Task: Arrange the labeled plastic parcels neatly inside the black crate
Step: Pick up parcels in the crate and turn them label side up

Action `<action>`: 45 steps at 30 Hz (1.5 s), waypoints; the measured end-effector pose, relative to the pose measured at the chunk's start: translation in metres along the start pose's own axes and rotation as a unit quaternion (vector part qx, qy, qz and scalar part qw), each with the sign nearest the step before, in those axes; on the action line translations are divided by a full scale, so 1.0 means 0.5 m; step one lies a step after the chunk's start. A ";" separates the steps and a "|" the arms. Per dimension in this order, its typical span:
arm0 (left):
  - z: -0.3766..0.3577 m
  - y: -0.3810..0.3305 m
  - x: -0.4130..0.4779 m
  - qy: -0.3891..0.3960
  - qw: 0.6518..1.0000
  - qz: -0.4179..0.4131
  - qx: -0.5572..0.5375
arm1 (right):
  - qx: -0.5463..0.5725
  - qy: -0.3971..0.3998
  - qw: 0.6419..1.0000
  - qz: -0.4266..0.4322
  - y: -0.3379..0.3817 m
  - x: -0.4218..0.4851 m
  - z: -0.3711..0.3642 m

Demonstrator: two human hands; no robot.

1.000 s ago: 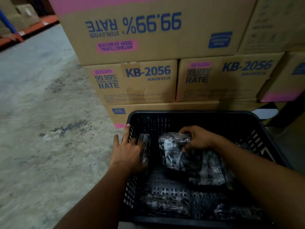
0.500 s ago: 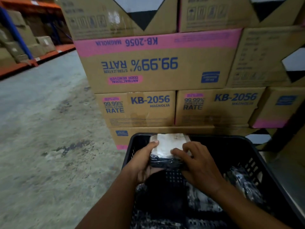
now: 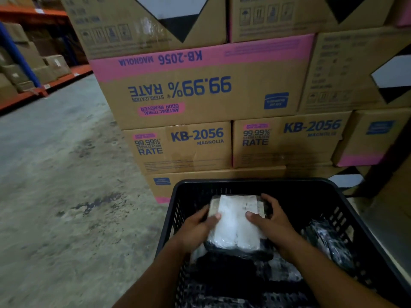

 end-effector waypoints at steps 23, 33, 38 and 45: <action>0.028 0.258 0.104 -0.113 0.974 0.143 0.138 | -0.086 -0.009 0.996 0.007 -0.140 0.099 0.024; 0.023 0.320 0.129 -0.156 0.964 0.208 0.055 | -0.077 -0.005 0.996 -0.034 -0.175 0.123 0.050; 0.032 0.312 0.128 -0.157 0.966 0.199 0.040 | -0.060 -0.022 0.997 -0.043 -0.185 0.123 0.070; 0.005 0.211 0.126 -0.114 0.986 0.114 0.035 | -0.057 -0.041 0.997 -0.036 -0.155 0.118 0.115</action>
Point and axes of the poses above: each hand's wrist, its own x-axis towards the middle knuckle, its own z-axis out of the back of the hand, y = z × x, the point moved 10 cm from there along x, towards the middle knuckle, and after that the axes turned 5 degrees about -y, right-handed, at the moved point
